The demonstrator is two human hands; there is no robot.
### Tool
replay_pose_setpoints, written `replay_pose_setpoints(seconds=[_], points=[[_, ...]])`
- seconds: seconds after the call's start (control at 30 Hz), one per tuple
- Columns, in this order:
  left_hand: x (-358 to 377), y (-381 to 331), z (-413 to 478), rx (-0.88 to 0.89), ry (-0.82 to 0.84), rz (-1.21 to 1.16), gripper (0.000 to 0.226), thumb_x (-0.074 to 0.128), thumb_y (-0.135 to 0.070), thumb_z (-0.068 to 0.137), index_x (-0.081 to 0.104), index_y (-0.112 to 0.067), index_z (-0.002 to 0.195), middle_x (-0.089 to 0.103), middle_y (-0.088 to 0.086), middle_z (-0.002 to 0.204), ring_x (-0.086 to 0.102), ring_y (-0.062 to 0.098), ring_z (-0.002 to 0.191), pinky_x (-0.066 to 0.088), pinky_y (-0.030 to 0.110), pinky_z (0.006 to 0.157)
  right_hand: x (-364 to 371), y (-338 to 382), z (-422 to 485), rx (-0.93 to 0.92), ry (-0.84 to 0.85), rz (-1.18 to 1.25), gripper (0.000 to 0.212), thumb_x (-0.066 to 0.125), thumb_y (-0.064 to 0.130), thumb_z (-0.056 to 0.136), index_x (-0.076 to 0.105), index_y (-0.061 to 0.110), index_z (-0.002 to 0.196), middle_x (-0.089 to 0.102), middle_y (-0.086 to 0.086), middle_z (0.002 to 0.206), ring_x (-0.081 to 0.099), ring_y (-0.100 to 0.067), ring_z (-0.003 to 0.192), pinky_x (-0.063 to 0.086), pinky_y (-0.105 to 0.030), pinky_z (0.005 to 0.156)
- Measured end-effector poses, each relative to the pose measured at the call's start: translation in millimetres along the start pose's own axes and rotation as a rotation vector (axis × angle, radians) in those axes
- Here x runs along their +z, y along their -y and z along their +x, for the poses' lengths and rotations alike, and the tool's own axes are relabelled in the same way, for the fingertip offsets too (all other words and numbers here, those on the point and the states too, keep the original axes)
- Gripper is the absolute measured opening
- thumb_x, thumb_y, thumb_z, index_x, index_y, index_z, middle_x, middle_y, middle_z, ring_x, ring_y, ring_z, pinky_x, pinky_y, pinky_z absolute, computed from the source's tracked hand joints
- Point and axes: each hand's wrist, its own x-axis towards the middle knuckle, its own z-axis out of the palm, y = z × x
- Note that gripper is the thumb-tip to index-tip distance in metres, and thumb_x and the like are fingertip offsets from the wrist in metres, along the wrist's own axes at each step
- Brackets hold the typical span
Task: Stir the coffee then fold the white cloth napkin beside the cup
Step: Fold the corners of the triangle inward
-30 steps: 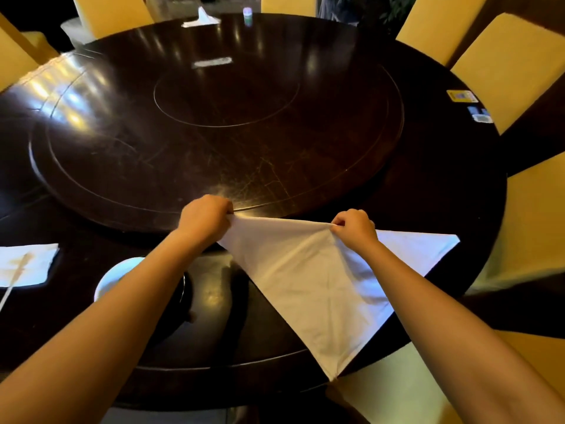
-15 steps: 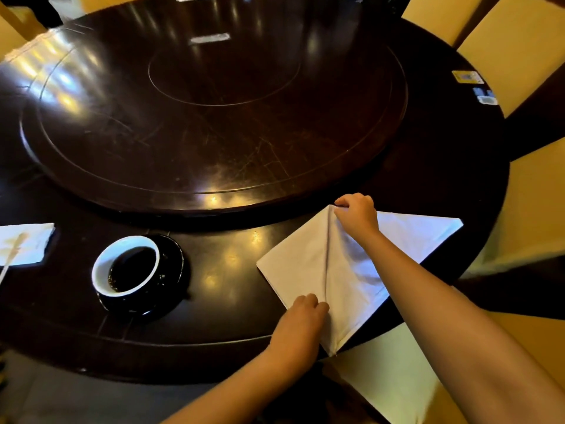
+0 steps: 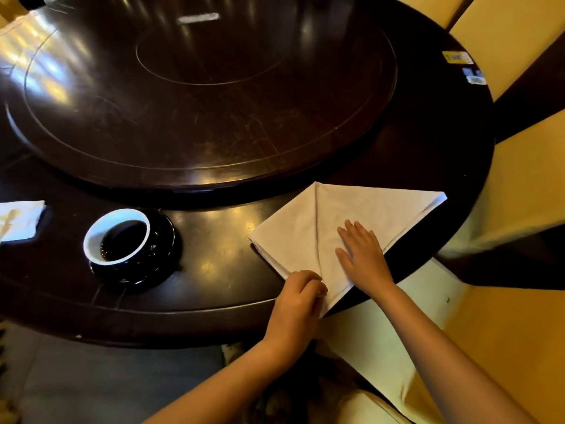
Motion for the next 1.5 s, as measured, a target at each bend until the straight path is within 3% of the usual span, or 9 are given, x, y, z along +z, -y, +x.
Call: replay_pose_setpoints(seconds=[0.13,0.27,0.4,0.6,0.77,0.97,1.2,1.37,1.5], points=[[14,0,-13,-0.037,0.04,-0.018,0.013,0.067,-0.006,0.078,0.057,-0.009,0.085,0.061,0.009,0.099,0.05,0.014,0.09,0.049,0.021,0.075,8,0,-7,0.012,0.027,-0.039,0.054,0.027,0.036,0.099,0.011,0.019,0.147,0.002,-0.004,0.159,-0.004,-0.02,0.146,-0.002,-0.038,0.118],[21,7,-26,-0.121,0.144,0.149,0.023,0.073,-0.022,0.072,0.053,-0.019,0.083,0.062,-0.001,0.089,0.053,0.017,0.082,0.051,0.029,0.066,8,0,-7,0.022,0.04,-0.023,0.054,0.025,0.035,0.099,0.009,0.019,0.148,0.0,-0.003,0.159,-0.006,-0.018,0.146,-0.004,-0.038,0.118],[17,3,-26,-0.087,0.159,0.191,0.026,0.058,-0.044,0.079,0.052,-0.024,0.092,0.061,-0.003,0.095,0.052,0.016,0.088,0.041,0.026,0.074,8,-1,-8,0.023,0.053,-0.036,0.054,0.025,0.035,0.099,0.009,0.019,0.148,0.0,-0.003,0.159,-0.006,-0.018,0.146,-0.005,-0.038,0.118],[-19,31,43,-0.298,-0.089,0.069,0.035,0.048,-0.015,0.089,0.051,-0.014,0.124,0.051,0.01,0.131,0.042,0.026,0.124,0.035,0.047,0.105,-5,39,-19,-0.074,-0.036,0.003,0.059,0.014,0.041,0.094,0.011,0.016,0.147,0.003,-0.001,0.158,-0.002,-0.018,0.146,-0.006,-0.036,0.117],[-23,84,56,-0.282,0.426,0.465,0.052,0.024,-0.041,0.098,0.011,-0.025,0.146,0.003,0.001,0.158,-0.006,0.022,0.144,-0.003,0.047,0.117,31,63,-44,-0.302,0.112,-0.111,0.071,0.01,0.052,0.086,0.013,0.015,0.147,0.008,-0.004,0.158,-0.006,-0.019,0.143,-0.011,-0.036,0.116],[-17,89,45,-0.332,0.456,0.541,0.058,0.016,-0.046,0.097,-0.003,-0.022,0.146,-0.008,-0.001,0.157,-0.015,0.021,0.142,-0.01,0.048,0.116,24,51,-42,-0.303,0.153,-0.117,0.085,-0.016,0.061,0.072,-0.002,0.023,0.147,-0.011,0.009,0.155,-0.021,-0.004,0.136,-0.017,-0.034,0.111],[-9,66,50,-0.311,0.416,0.566,0.063,0.014,-0.048,0.096,-0.002,-0.015,0.146,-0.007,0.009,0.156,-0.017,0.023,0.141,-0.016,0.045,0.113,2,61,-16,-0.114,-0.116,0.239,0.067,0.01,0.046,0.089,0.045,0.011,0.134,0.044,-0.01,0.145,0.036,-0.022,0.136,0.018,-0.039,0.118],[10,72,39,-0.291,0.389,0.522,0.071,-0.008,-0.058,0.081,-0.017,-0.014,0.137,-0.019,0.008,0.152,-0.024,0.02,0.137,-0.018,0.037,0.112,13,71,44,-0.188,0.09,-0.002,0.055,0.013,0.038,0.097,0.007,0.017,0.148,0.004,-0.002,0.159,-0.002,-0.015,0.146,-0.005,-0.035,0.117],[9,74,40,-0.281,0.411,0.509,0.075,-0.011,-0.059,0.078,-0.021,-0.013,0.136,-0.023,0.008,0.15,-0.024,0.022,0.138,-0.018,0.038,0.112,24,59,71,-0.081,0.005,-0.135,0.058,0.015,0.043,0.097,-0.003,0.021,0.147,-0.003,0.0,0.159,-0.007,-0.016,0.146,-0.007,-0.039,0.117]])
